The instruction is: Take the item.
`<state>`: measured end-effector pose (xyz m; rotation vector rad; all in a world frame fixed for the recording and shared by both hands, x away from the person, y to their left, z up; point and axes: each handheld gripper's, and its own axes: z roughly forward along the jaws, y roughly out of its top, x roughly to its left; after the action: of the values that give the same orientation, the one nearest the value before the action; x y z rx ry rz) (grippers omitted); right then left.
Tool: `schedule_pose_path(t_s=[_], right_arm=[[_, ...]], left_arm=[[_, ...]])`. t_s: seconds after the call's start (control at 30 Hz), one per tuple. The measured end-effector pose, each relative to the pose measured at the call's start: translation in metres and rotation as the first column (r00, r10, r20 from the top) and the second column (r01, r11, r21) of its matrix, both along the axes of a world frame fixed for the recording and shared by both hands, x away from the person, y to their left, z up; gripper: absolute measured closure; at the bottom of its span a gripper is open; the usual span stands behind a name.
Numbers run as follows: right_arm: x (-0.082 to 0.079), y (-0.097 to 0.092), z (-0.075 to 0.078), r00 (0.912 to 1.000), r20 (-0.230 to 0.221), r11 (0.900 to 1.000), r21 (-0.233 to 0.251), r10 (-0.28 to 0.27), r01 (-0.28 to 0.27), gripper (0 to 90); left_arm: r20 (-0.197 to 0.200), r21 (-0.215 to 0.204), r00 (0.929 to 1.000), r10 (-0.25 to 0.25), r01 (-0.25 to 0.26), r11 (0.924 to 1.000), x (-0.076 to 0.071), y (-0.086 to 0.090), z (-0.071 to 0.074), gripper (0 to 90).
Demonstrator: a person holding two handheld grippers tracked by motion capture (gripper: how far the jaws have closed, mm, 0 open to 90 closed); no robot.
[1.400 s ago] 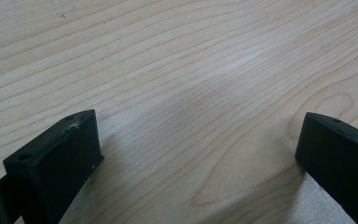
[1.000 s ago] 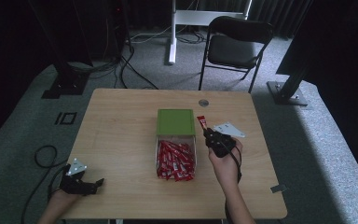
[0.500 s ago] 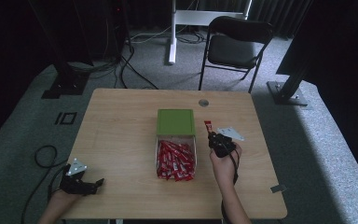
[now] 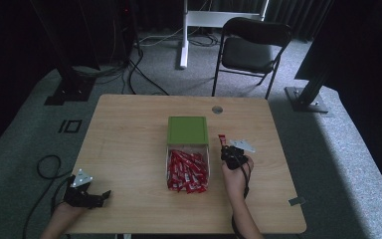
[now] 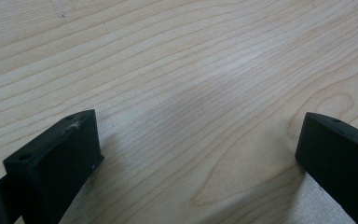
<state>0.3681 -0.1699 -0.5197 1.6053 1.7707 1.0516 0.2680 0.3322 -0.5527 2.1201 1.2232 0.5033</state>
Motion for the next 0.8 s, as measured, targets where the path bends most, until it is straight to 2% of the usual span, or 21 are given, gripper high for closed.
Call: schedule_pose_path(t_s=[0.07, 0.4, 0.43, 0.6, 0.63, 0.8], right_arm=[[0.001, 0.002, -0.003, 1.0000, -0.009, 0.9998, 0.019, 0.003, -0.002, 81.5], [0.007, 0.014, -0.016, 0.9992, -0.039, 1.0000, 0.001, 0.010, -0.010, 81.4], [0.008, 0.016, -0.022, 0.9982, -0.059, 0.9999, -0.004, 0.011, -0.012, 81.4], [0.009, 0.018, -0.028, 0.9968, -0.078, 0.9998, -0.006, 0.018, -0.018, 81.3], [0.009, 0.019, -0.033, 0.9955, -0.093, 0.9999, 0.003, 0.016, -0.015, 81.1], [0.010, 0.018, -0.035, 0.9946, -0.102, 0.9997, 0.020, 0.018, -0.016, 80.2]], left_arm=[[0.000, 0.000, 1.0000, 0.000, 0.000, 1.0000, 0.000, 0.000, 0.000, 0.7], [0.000, 0.000, 1.0000, 0.000, 0.000, 1.0000, 0.000, 0.000, 0.000, 0.7], [0.000, 0.000, 1.0000, 0.000, 0.000, 1.0000, 0.000, 0.000, 0.000, 0.7], [0.000, 0.000, 1.0000, 0.000, 0.000, 1.0000, 0.000, 0.000, 0.000, 0.8], [0.000, 0.000, 1.0000, 0.000, 0.000, 1.0000, 0.000, 0.000, 0.000, 0.8], [0.000, 0.000, 1.0000, 0.000, 0.000, 1.0000, 0.000, 0.000, 0.000, 0.7]])
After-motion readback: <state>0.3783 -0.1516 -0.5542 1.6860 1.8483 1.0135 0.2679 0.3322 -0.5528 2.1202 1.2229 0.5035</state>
